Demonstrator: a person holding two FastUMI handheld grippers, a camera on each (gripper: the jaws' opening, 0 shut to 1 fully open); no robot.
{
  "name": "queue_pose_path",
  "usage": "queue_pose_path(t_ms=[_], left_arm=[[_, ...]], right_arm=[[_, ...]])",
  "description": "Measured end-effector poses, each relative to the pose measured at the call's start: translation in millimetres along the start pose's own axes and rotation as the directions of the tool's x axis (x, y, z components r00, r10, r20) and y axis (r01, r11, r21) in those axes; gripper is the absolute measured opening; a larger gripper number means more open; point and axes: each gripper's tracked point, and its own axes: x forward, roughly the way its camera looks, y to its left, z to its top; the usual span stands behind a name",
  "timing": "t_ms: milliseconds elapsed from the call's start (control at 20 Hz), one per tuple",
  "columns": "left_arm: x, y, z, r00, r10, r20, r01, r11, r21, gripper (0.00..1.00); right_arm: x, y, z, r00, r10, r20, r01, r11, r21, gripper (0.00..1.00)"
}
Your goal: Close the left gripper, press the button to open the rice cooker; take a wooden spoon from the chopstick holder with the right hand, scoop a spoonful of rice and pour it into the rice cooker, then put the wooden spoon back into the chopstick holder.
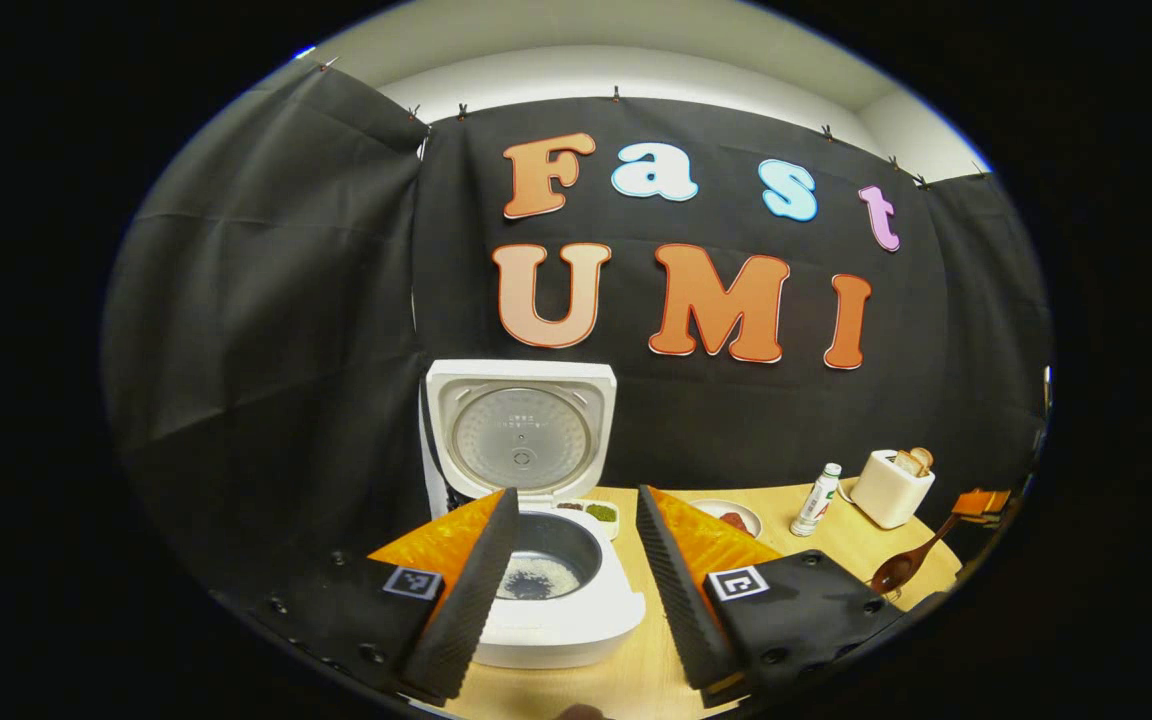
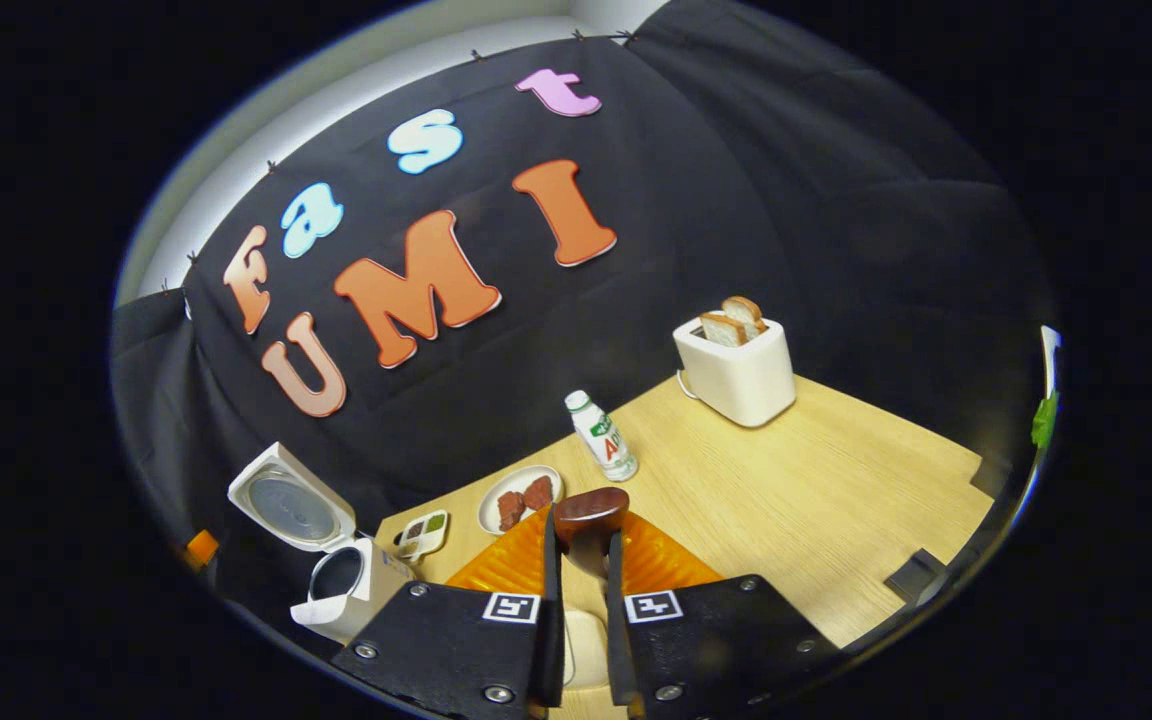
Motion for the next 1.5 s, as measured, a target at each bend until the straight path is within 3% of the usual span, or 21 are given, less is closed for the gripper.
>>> queue_pose_path(t_ms=[250, 550, 1000, 1150, 1350, 1500], left_arm=[[1.6, 14.4, 2.2, 1.0, -0.015, 0.026, 0.014, 1.0, 0.017, 0.89], [-6.0, 33.9, -6.8, 1.0, -0.008, 0.019, 0.007, 1.0, 0.011, 0.89], [-15.6, 60.3, -21.2, 0.998, 0.064, -0.012, -0.064, 0.998, 0.0, 0.89], [-15.1, 63.3, -21.9, 0.997, 0.074, -0.018, -0.074, 0.997, 0.011, 0.89], [-12.5, 64.6, -29.0, 0.996, 0.077, -0.041, -0.076, 0.997, 0.026, 0.88], [-8.9, 65.3, -33.5, 0.995, 0.077, -0.058, -0.075, 0.997, 0.031, 0.89]], right_arm=[[1.0, 70.6, -19.4, 0.993, 0.112, -0.026, -0.114, 0.991, -0.07, 0.17], [21.7, 98.9, -86.8, 0.983, 0.118, -0.14, -0.144, 0.971, -0.192, 0.17], [56.1, 104.7, -147.3, 0.985, 0.089, -0.149, -0.153, 0.849, -0.505, 0.17], [66.5, 108.0, -149.5, 0.986, 0.091, -0.14, -0.146, 0.877, -0.457, 0.17], [71.1, 107.4, -173.4, 0.97, 0.089, -0.227, -0.132, 0.975, -0.18, 0.17], [70.7, 110.0, -179.8, 0.966, 0.09, -0.244, -0.121, 0.986, -0.114, 0.17]])
